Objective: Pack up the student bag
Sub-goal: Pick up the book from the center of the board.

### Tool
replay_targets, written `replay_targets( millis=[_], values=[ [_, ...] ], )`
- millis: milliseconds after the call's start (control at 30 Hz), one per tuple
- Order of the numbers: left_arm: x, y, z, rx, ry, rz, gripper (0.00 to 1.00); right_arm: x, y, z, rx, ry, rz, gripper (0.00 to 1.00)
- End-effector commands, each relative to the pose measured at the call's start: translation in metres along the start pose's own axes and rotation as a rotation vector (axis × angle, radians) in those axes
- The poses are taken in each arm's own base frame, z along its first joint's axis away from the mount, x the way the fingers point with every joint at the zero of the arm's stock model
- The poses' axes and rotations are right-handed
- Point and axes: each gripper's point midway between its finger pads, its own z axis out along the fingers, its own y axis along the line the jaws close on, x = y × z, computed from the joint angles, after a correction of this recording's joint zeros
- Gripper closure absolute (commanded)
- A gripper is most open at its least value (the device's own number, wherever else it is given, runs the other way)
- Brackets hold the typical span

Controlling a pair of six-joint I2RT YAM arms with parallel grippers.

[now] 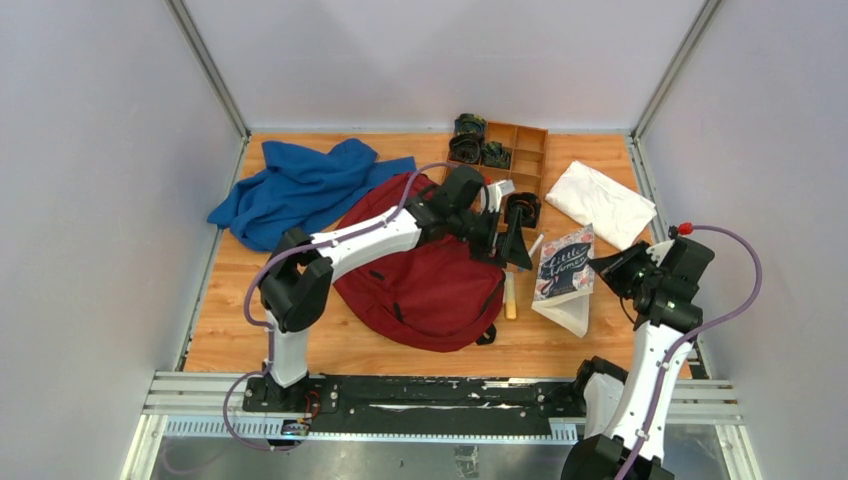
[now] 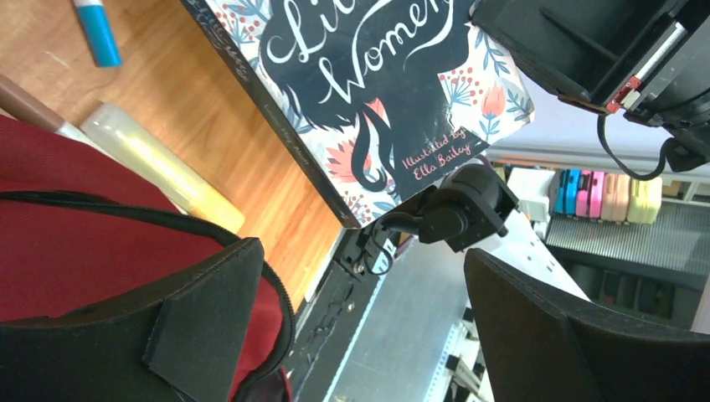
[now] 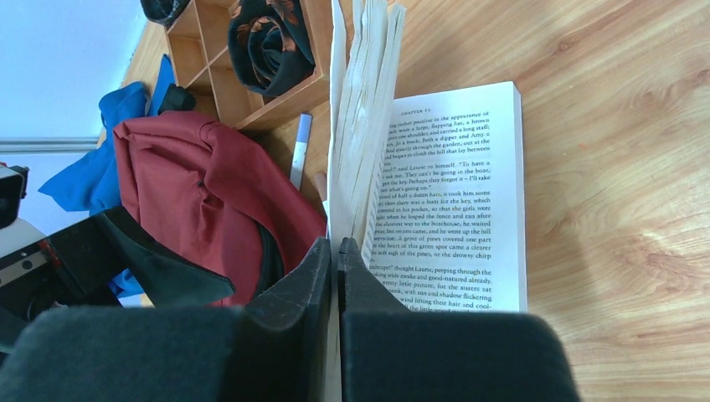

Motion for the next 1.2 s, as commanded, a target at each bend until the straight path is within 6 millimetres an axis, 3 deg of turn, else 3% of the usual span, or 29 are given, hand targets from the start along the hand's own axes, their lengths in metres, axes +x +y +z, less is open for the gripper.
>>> replay_targets(
  millis=[0,67,167,400,633,867,967,1167],
  values=[
    [-0.007,-0.011,0.007,0.01,-0.032,-0.029,0.02,-0.008,0.011,0.0,-0.048,-0.03,-0.017,1.0],
    [-0.005,-0.017,0.019,0.006,-0.021,-0.039,0.02,-0.008,0.01,0.0,-0.043,-0.033,-0.015,1.0],
    [-0.006,-0.009,0.035,0.015,0.004,-0.1,0.04,-0.01,0.014,-0.002,-0.053,-0.041,-0.008,1.0],
    [-0.005,-0.003,0.052,0.122,0.05,-0.222,0.04,-0.032,0.042,-0.013,-0.132,-0.107,-0.002,1.0],
    [0.005,0.006,0.067,0.212,0.041,-0.341,0.0,-0.034,0.048,-0.009,-0.172,-0.079,0.015,1.0],
    [-0.004,-0.031,0.067,0.385,0.064,-0.401,0.0,-0.038,0.053,-0.007,-0.195,-0.082,0.035,1.0],
    [-0.006,-0.036,0.07,0.396,0.062,-0.398,0.0,-0.038,0.057,-0.006,-0.216,-0.077,0.052,1.0],
    [0.018,-0.037,0.084,0.393,0.076,-0.442,0.04,-0.039,0.067,-0.011,-0.269,-0.081,0.036,1.0]
  ],
)
